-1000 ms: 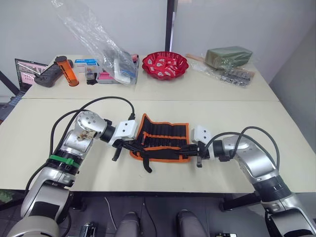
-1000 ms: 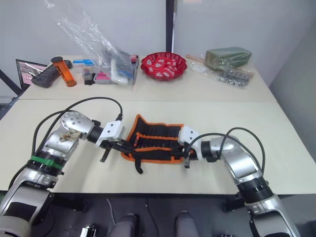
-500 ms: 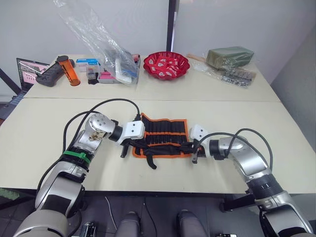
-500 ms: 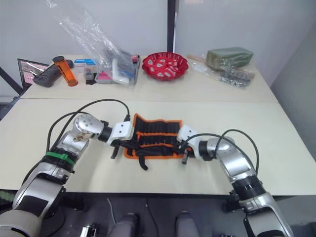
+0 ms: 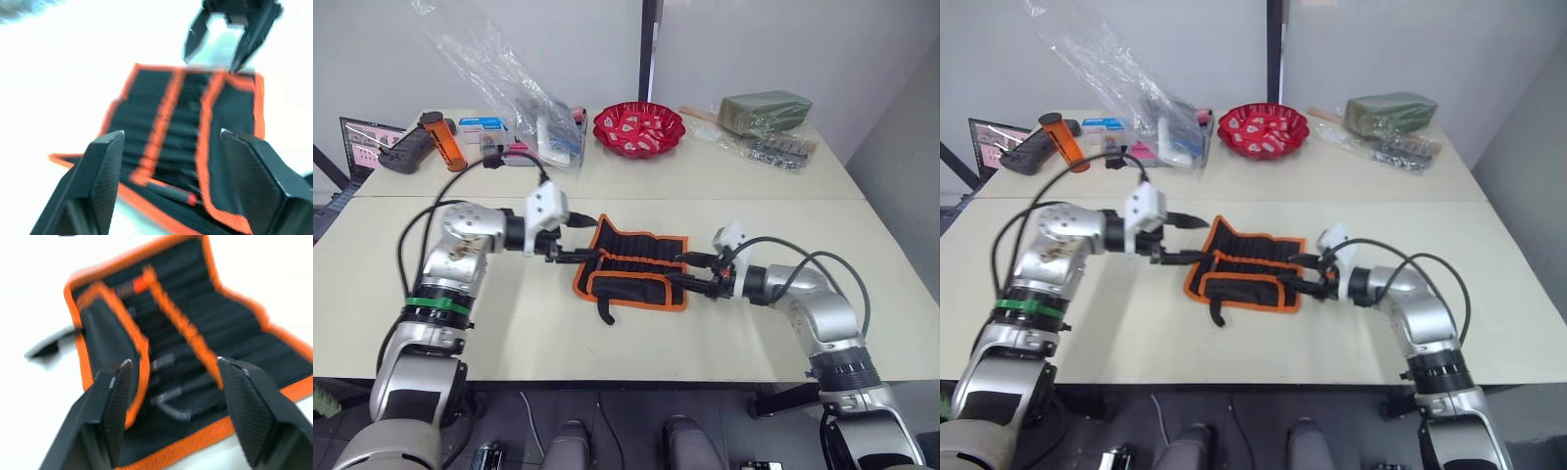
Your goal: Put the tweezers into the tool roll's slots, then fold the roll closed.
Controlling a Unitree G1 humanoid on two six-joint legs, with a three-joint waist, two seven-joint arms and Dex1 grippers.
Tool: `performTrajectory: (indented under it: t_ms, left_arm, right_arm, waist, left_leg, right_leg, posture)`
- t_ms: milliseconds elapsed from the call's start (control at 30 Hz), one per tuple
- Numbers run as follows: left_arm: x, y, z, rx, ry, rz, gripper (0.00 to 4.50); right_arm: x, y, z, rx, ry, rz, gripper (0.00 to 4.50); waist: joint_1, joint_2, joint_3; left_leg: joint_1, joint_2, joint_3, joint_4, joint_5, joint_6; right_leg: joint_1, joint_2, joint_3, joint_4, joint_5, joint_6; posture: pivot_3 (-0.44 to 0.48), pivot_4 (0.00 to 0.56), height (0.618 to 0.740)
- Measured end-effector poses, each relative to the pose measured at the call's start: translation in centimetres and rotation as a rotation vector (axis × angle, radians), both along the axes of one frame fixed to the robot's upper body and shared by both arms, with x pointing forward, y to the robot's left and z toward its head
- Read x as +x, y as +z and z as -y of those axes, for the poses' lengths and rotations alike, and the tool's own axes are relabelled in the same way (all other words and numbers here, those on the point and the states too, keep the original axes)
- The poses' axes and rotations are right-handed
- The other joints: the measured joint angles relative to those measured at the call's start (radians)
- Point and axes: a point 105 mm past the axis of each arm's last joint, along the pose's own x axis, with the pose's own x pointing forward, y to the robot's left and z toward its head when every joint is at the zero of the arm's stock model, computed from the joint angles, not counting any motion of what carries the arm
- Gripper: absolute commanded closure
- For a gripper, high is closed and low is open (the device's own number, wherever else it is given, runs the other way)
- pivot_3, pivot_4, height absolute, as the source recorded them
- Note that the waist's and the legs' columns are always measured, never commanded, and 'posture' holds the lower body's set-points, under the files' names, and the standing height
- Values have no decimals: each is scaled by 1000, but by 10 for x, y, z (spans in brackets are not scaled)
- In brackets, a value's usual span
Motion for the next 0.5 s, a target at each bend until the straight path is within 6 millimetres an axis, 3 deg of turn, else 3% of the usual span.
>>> performTrajectory:
  t_ms: [67, 100, 233, 333, 367, 500]
  left_arm:
    - [-7, 2, -3, -57, 12, -29, 1319]
    - [-10, 0, -2, -73, 9, -52, 1869]
    - [-24, -12, 6, -119, 21, -118, 3120]
    - [-36, -32, 23, -155, 39, -160, 4144]
    - [-38, -39, 29, -157, 44, -175, 4467]
    - [-41, -68, 45, -117, 100, -191, 4491]
  right_arm:
    - [-3, 8, -2, 54, 9, -2, 1569]
    - [-4, 10, -3, 68, 15, -3, 2084]
    - [-9, 11, -10, 85, 41, -1, 3404]
    - [-14, 1, -24, 82, 55, -3, 4453]
    - [-17, -4, -31, 79, 65, -9, 4500]
    - [-20, -20, -52, 49, 66, -14, 4500]
  waist:
    - [-4, 0, 0]
    - [-5, 0, 0]
    - [-4, 0, 0]
    - [-5, 0, 0]
    - [-4, 0, 0]
    - [-3, 0, 0]
  left_leg:
    - [0, 0, 0, 0, 0, 0]
    - [0, 0, 0, 0, 0, 0]
    - [0, 0, -1, 0, 0, 0]
    - [0, 0, -1, 0, 0, 0]
    - [0, 0, -1, 0, 0, 0]
    - [0, 0, 0, 0, 0, 0]
  right_leg:
    - [0, 0, 0, 0, 0, 0]
    - [0, 0, 0, 0, 0, 0]
    - [0, 0, 0, 0, 0, 0]
    - [0, 0, 0, 0, 0, 0]
    - [0, 0, 0, 0, 0, 0]
    - [0, 0, 0, 0, 0, 0]
  posture:
    - [0, 150, 740]
    - [0, 150, 740]
    - [0, 150, 740]
    - [0, 150, 740]
    - [0, 150, 740]
    - [0, 150, 740]
